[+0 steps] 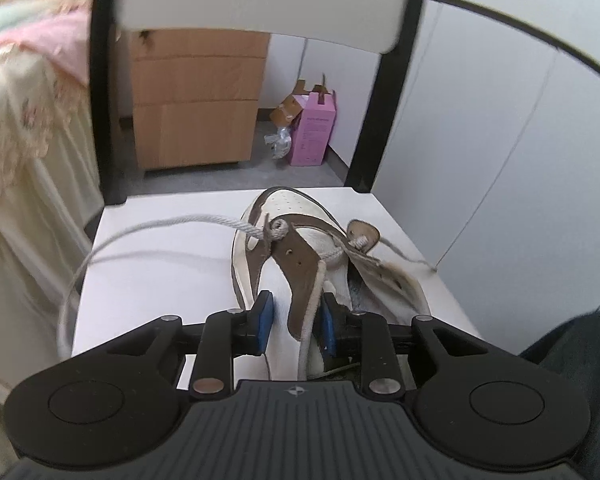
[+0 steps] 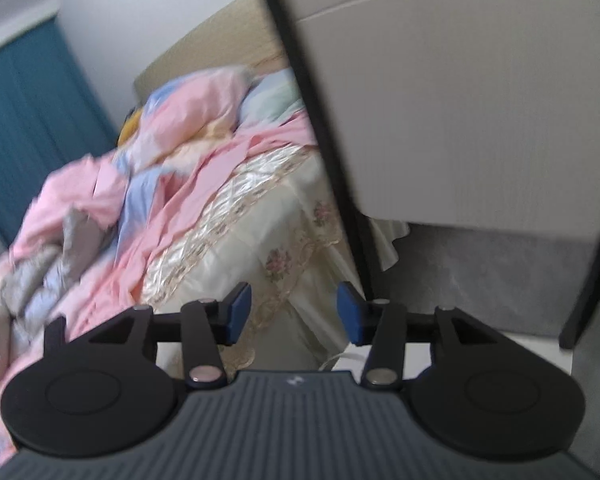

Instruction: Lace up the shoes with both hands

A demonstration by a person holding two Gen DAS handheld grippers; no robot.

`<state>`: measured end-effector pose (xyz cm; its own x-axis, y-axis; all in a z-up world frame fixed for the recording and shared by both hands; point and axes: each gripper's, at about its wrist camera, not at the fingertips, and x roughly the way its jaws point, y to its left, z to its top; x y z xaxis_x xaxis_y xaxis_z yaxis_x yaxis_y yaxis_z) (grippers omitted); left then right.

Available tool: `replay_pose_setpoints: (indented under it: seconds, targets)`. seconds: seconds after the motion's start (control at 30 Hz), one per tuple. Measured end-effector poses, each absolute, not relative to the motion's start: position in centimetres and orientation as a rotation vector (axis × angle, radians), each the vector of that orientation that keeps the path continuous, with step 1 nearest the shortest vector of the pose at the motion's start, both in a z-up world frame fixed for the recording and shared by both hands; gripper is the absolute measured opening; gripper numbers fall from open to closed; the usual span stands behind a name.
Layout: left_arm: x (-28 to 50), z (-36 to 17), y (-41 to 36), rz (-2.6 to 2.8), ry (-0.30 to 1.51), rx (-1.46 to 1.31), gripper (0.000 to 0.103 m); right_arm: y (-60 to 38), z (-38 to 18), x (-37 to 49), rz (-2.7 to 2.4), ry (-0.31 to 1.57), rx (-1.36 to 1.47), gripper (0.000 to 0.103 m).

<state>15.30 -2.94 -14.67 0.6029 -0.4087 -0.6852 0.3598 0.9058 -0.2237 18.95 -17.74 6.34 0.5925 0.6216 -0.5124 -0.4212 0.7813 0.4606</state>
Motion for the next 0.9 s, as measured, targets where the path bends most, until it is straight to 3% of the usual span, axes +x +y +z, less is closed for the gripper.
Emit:
replay_pose_setpoints:
  seconds: [0.13, 0.23, 0.47, 0.5, 0.57, 0.9]
  targets:
    - [15.5, -14.4, -2.1, -0.439, 0.835, -0.143, 0.032, -21.9, 2.7, 17.9, 0.525, 0.737, 0.474, 0.049]
    - [15.5, -14.2, -1.7, -0.437, 0.842, -0.175, 0.04, -25.2, -0.8, 17.0, 0.45, 0.761, 0.636, 0.051]
    - [15.9, -13.7, -0.7, -0.429, 0.852, -0.259, 0.04, -30.7, -8.5, 15.3, 0.308, 0.811, 0.992, 0.051]
    - [16.0, -13.5, -0.2, -0.433, 0.851, -0.303, 0.04, -31.2, -9.3, 15.2, 0.294, 0.818, 1.032, 0.051]
    - [16.1, -13.3, 1.0, -0.434, 0.845, -0.395, 0.052, -31.9, -10.8, 15.0, 0.27, 0.827, 1.104, 0.051]
    - [19.7, -17.6, 6.0, -0.36, 0.876, -0.962, 0.052, -32.6, -15.9, 16.2, 0.175, 0.913, 1.292, 0.051]
